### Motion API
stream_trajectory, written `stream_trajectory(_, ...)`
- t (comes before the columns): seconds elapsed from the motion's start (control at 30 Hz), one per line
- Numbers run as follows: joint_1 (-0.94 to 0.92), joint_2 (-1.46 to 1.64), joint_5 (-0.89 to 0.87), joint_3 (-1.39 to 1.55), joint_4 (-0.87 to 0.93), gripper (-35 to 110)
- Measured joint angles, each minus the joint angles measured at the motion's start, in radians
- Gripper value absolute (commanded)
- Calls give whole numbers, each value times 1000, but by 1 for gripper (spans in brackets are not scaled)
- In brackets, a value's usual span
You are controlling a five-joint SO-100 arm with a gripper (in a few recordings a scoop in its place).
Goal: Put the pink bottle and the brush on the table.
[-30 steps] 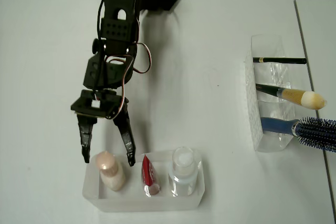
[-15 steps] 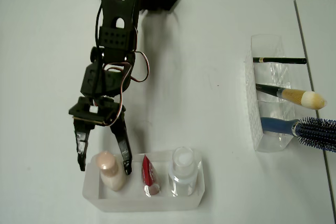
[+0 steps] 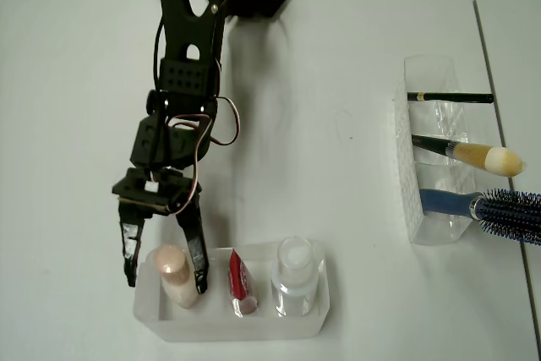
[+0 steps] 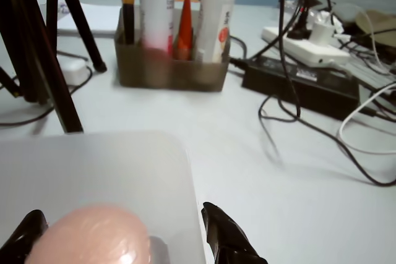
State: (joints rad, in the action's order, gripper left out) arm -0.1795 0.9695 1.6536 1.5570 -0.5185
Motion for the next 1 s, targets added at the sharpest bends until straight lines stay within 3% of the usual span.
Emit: stream_trajectory(1.0, 46, -28, 0, -26, -37, 23)
